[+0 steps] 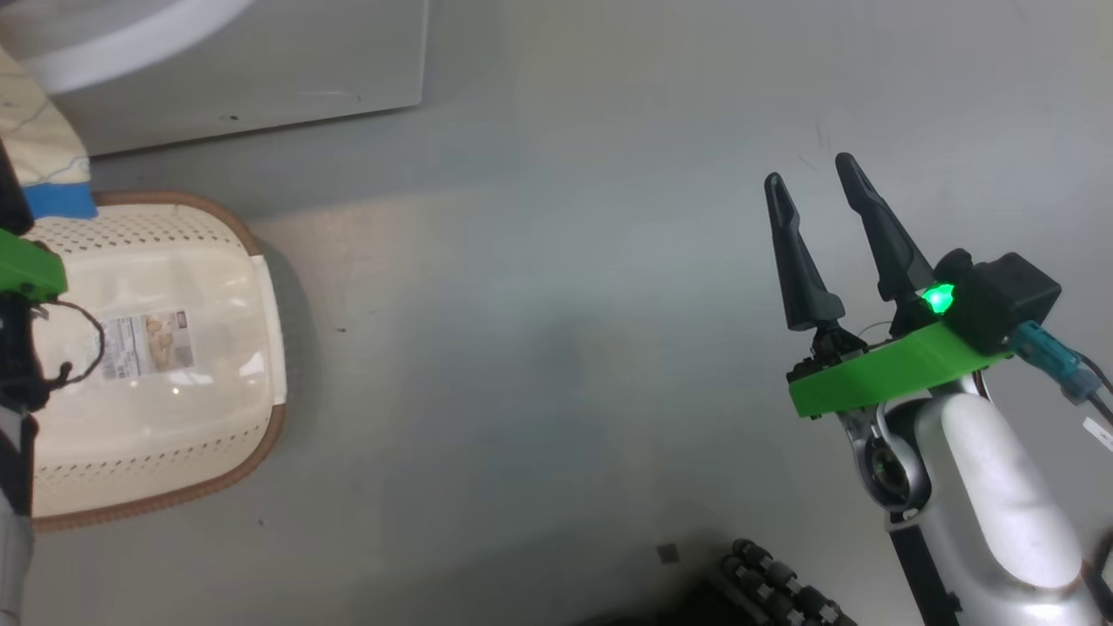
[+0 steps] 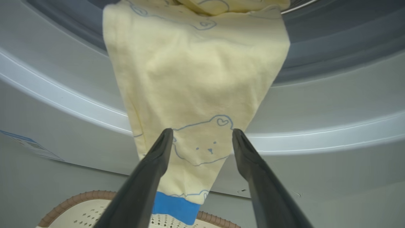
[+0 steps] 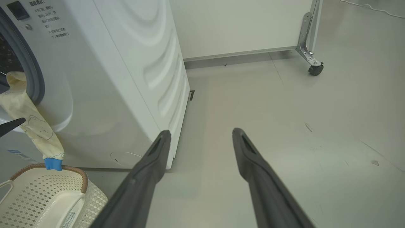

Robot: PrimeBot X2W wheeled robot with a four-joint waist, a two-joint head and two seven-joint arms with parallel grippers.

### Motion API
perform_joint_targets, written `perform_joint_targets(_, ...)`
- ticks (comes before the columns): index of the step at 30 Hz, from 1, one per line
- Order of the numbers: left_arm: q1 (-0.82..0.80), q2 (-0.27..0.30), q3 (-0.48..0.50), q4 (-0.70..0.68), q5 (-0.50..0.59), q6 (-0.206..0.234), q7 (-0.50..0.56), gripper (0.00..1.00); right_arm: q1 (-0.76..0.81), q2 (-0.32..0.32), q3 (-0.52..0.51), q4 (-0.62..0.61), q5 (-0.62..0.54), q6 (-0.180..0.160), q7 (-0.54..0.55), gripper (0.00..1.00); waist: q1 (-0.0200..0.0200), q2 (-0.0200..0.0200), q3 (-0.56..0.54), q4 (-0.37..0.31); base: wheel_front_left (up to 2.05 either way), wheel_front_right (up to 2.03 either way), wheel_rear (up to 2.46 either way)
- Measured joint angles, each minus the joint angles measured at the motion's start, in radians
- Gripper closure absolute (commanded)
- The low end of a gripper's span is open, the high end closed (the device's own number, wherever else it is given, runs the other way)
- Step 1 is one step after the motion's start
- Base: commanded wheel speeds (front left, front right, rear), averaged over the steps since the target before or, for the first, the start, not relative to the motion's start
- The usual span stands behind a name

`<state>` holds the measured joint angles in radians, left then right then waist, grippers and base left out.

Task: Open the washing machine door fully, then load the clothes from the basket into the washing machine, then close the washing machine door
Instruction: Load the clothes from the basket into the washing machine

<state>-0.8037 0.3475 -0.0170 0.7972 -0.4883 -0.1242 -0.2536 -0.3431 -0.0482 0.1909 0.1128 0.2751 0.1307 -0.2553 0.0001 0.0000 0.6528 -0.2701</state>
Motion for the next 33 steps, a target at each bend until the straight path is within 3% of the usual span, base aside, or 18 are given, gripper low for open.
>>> perform_joint_targets(7,-0.096,0.055,-0.020,0.107,-0.027,0.000,0.000,0.00,-0.007,0.000,0.017,-0.003,0.020,0.000,0.000,0.00,0.0000,0.0000,0.031,-0.043,0.00,0.00,0.00)
perform_joint_targets(22,-0.165,0.103,-0.040,0.208,-0.103,-0.007,-0.001,0.00,-0.012,0.000,0.048,0.003,0.035,0.000,0.000,0.00,-0.0002,0.0000,0.036,-0.093,0.00,0.00,0.00)
perform_joint_targets(23,-0.165,0.104,-0.043,0.209,-0.109,-0.007,-0.001,0.09,-0.012,0.000,0.048,0.003,0.035,0.000,0.000,0.00,-0.0002,0.0000,0.035,-0.095,0.00,0.00,0.00)
perform_joint_targets(24,-0.165,0.104,-0.047,0.209,-0.119,-0.007,-0.001,0.54,-0.012,0.000,0.049,0.003,0.035,0.000,0.000,0.00,-0.0002,0.0000,0.033,-0.096,0.00,0.00,0.00)
perform_joint_targets(25,-0.165,0.104,-0.050,0.209,-0.124,-0.007,-0.001,0.80,-0.012,0.000,0.049,0.003,0.035,0.000,0.000,0.00,-0.0001,0.0000,0.032,-0.096,0.00,0.00,0.00)
perform_joint_targets(26,-0.165,0.104,-0.053,0.207,-0.129,-0.007,-0.001,1.00,-0.012,0.000,0.049,0.003,0.035,0.000,0.000,0.00,-0.0002,0.0000,0.031,-0.097,0.00,0.00,0.00)
perform_joint_targets(33,-0.163,0.105,-0.069,0.181,-0.147,-0.007,-0.001,1.00,-0.011,0.000,0.049,0.006,0.035,0.000,0.000,0.00,-0.0002,0.0000,0.022,-0.085,0.00,0.00,0.00)
